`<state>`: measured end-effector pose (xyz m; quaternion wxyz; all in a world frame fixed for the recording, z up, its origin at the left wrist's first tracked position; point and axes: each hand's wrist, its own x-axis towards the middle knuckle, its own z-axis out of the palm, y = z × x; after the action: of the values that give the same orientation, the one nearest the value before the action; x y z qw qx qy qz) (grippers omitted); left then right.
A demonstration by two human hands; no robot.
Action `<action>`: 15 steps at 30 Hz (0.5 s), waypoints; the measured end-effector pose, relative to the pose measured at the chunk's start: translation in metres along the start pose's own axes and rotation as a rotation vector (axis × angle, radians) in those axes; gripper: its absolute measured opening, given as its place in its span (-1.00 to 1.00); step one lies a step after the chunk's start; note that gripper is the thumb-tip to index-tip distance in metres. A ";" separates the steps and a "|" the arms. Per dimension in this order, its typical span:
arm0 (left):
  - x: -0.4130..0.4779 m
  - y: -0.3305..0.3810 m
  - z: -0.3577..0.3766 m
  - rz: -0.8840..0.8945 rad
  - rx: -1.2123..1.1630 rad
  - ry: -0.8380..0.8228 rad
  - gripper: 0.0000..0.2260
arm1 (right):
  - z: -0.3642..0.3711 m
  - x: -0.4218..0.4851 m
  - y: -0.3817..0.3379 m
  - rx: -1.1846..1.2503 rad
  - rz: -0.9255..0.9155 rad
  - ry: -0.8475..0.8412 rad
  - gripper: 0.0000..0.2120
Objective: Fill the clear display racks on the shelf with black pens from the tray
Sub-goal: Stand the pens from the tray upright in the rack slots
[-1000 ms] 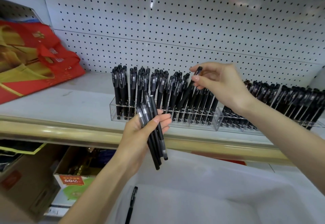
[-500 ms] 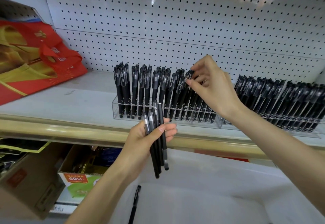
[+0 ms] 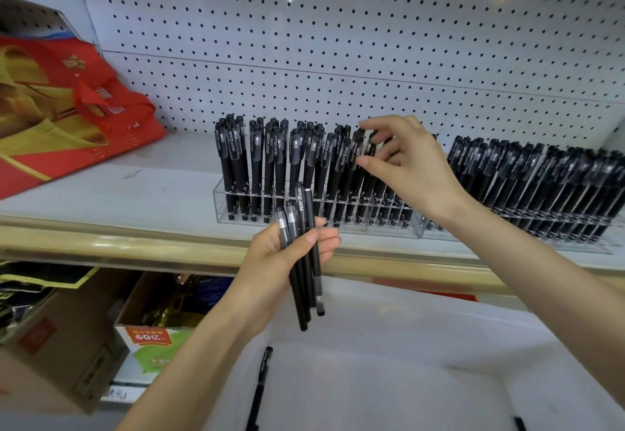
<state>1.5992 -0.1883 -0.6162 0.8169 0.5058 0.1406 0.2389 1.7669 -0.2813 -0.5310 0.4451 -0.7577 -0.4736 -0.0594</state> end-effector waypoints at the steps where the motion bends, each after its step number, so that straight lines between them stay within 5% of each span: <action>1: 0.000 0.000 0.001 -0.003 0.004 -0.003 -0.80 | -0.001 -0.003 -0.002 0.035 0.013 0.008 -0.70; 6: -0.001 0.002 0.004 -0.017 -0.018 -0.008 -0.79 | -0.003 -0.042 -0.016 0.271 0.183 -0.088 -0.97; 11: 0.001 0.010 0.011 -0.013 -0.195 -0.007 -0.77 | 0.006 -0.090 -0.010 0.368 0.493 -0.473 -0.67; 15: 0.001 0.012 0.021 -0.004 -0.243 -0.023 -0.78 | 0.017 -0.108 -0.010 0.520 0.631 -0.526 -0.55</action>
<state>1.6070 -0.1992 -0.5959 0.8742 0.4054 0.1023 0.2468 1.6948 -0.3387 -0.5898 0.4811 -0.7173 -0.3164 0.3923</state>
